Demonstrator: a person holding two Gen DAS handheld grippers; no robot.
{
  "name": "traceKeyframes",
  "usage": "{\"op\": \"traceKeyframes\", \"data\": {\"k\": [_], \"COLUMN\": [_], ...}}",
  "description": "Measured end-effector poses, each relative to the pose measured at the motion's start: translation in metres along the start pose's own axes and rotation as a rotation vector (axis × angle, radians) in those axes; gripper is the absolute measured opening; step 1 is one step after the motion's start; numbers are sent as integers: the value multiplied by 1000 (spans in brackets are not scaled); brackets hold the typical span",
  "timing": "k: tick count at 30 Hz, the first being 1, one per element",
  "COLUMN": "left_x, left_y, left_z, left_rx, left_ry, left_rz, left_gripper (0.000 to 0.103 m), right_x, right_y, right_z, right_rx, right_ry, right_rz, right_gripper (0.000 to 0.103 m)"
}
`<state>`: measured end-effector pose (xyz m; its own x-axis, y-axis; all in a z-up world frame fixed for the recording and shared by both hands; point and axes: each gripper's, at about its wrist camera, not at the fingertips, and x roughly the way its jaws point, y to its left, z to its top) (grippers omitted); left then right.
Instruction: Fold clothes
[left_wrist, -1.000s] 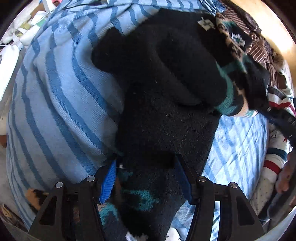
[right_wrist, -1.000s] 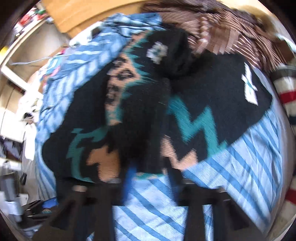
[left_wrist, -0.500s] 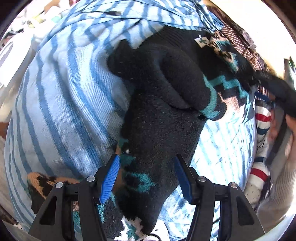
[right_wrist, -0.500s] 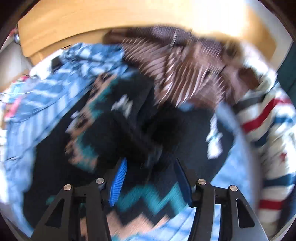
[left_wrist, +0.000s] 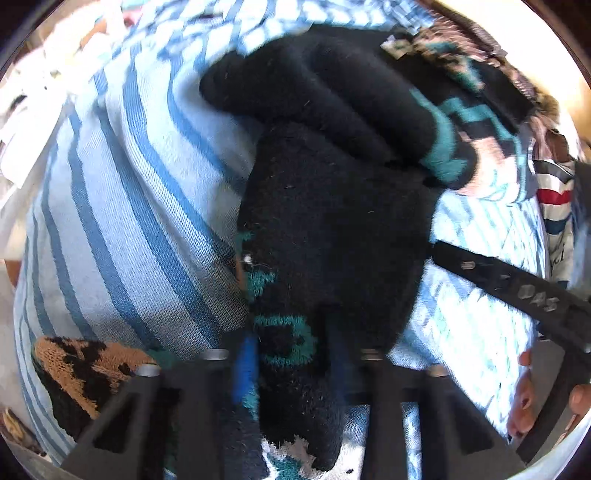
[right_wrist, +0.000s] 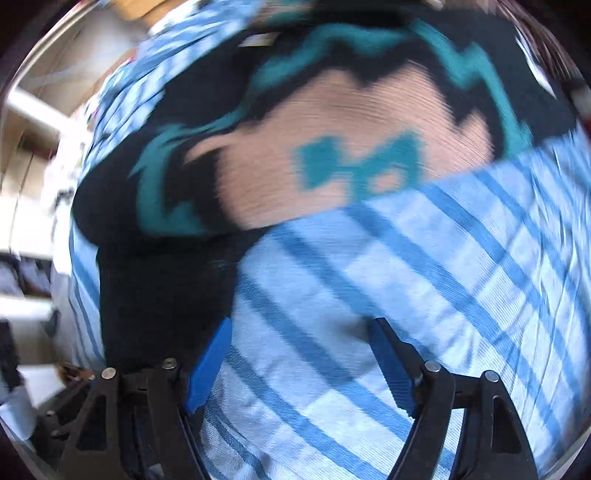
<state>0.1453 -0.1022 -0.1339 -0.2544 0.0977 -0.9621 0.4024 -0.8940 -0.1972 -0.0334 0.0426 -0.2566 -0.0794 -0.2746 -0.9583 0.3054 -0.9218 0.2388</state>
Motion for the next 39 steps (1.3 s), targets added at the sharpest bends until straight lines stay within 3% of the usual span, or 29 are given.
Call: {"op": "traceKeyframes", "data": {"k": [6, 7, 8, 9, 13, 15, 18, 21, 24, 25, 27, 28, 32, 34, 35, 39], "left_x": [-24, -28, -32, -36, -53, -64, -78, -79, -94, -100, -115, -120, -122, -120, -116, -92], "left_y": [28, 34, 39, 44, 56, 65, 94, 93, 140, 157, 172, 176, 165, 137, 128, 96], "left_z": [-11, -13, -15, -17, -29, -36, -43, -52, -68, -72, -81, -83, -70, -75, -75, -49], "left_rx": [-46, -56, -66, -76, -84, -97, -166, -218, -368, -426, -471, -475, -506, -478, -445, -361], "left_ry": [-34, -39, -45, -51, -94, -121, -129, -141, -121, -122, -133, -134, -107, -94, -88, -56], "left_rz": [54, 65, 75, 86, 167, 223, 191, 313, 217, 166, 149, 141, -34, -93, -97, -113], "left_gripper": [14, 14, 14, 14, 12, 6, 6, 0, 0, 0, 0, 0, 0, 0, 0, 1], "right_x": [9, 16, 21, 24, 15, 6, -3, -5, -4, -3, 3, 5, 10, 9, 6, -7], "right_y": [56, 62, 68, 73, 104, 112, 123, 154, 192, 205, 222, 222, 209, 195, 188, 142], "right_z": [9, 12, 14, 15, 3, -2, -7, -19, -35, -39, -41, -37, -31, -35, -40, -34], "right_rx": [-152, -165, -174, -173, -318, -352, -382, -465, -566, -604, -624, -604, -597, -558, -533, -437], "right_ry": [-59, -54, -49, -52, -97, -94, -85, -60, -26, -39, -44, -33, -11, 24, 29, -8], "right_rz": [18, -2, -21, -38, -132, -93, 0, 61, 118, 95, 53, 65, 26, 36, 38, 14], "right_gripper": [79, 71, 54, 53, 27, 23, 22, 21, 16, 16, 16, 16, 18, 27, 40, 54]}}
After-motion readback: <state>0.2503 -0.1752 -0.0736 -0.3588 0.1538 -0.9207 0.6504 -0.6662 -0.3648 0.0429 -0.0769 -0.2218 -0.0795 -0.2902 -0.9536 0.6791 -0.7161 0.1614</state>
